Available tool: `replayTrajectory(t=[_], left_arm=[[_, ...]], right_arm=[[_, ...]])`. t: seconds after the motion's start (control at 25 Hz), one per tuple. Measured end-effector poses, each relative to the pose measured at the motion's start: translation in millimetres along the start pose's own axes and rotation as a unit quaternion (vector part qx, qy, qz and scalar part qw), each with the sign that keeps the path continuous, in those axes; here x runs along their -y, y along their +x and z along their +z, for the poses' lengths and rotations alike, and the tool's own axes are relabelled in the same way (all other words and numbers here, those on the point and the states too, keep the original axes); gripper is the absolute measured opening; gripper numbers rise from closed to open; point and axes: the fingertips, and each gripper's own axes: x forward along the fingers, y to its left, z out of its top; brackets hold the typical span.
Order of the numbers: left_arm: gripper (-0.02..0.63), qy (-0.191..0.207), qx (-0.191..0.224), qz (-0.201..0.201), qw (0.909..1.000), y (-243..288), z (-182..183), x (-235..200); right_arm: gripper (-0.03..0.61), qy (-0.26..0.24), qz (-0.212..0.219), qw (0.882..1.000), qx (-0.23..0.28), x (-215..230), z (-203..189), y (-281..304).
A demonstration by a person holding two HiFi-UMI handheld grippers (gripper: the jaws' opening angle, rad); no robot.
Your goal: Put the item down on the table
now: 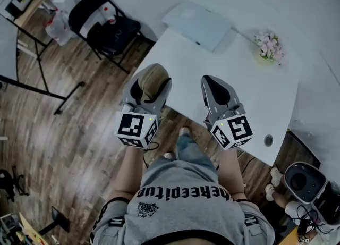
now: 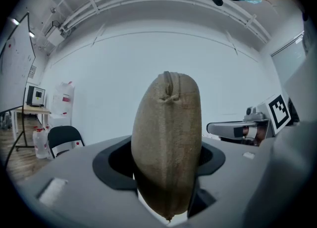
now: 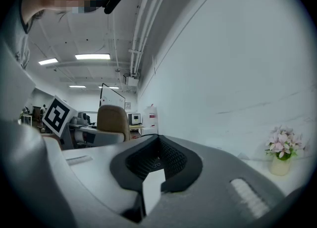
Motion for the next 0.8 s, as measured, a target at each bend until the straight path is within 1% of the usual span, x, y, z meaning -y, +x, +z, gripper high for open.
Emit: replayTrajectory(t=[0.24,0.48,0.6,0.8], left_arm=[[0.311,-0.004,-0.052,0.013,0.9985,40.1,-32.4,-6.2],[0.311,-0.008,-0.107,0.019,0.9941,70.9,-70.9,-8.7],[0.311,-0.002,-0.141,0.018,0.9898,82.8,-92.0,-7.4],[0.311,0.020,-0.202,0.014,0.9791,101.1,-126.8,-6.3]], right_arm=[[0.002,0.007,0.020,1.000,-0.018,26.3,-10.9,24.8],[0.002,0.018,0.032,0.999,-0.038,46.9,-26.6,40.7],[0.002,0.026,0.036,0.998,-0.046,54.8,-35.2,45.0],[0.002,0.034,0.042,0.997,-0.060,65.1,-46.6,51.6]])
